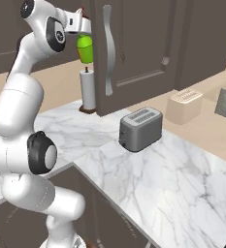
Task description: Pick up the bar soap and spray from the sink, and place them back in the cabinet, and close the cabinet doors.
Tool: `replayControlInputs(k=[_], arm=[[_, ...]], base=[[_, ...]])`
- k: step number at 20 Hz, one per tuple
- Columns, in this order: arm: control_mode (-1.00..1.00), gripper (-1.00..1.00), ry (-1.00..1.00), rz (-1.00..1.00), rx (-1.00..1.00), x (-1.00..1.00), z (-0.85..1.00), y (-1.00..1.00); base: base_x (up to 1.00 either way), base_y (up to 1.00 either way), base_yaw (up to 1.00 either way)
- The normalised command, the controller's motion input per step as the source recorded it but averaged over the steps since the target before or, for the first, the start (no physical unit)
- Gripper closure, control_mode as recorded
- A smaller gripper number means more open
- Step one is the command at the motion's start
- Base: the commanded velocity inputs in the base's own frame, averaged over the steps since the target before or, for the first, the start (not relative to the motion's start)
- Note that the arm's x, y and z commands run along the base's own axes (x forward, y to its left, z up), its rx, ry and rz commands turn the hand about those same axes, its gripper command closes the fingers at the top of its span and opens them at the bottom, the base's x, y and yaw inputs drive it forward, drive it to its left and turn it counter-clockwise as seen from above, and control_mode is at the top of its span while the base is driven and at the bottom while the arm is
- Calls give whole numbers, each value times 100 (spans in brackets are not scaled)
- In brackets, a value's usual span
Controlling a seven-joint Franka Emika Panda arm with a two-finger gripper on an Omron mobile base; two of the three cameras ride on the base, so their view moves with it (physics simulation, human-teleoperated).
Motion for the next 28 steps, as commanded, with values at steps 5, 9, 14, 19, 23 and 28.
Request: replayControlInputs(k=[5, 9, 14, 19, 23, 28], arm=[[-100, 100, 0, 0, 0, 17, 0, -1], [-100, 100, -1, 0, 0, 22, 0, -4], [-100, 100, 0, 0, 0, 31, 0, -6], [-100, 100, 0, 0, 0, 36, 0, -8], [-100, 100, 0, 0, 0, 32, 0, -14], [-100, 100, 0, 0, 0, 27, 0, -13]], base=[[0, 0, 0], [0, 0, 0], [0, 0, 0], [0, 0, 0], [0, 0, 0], [0, 0, 0]])
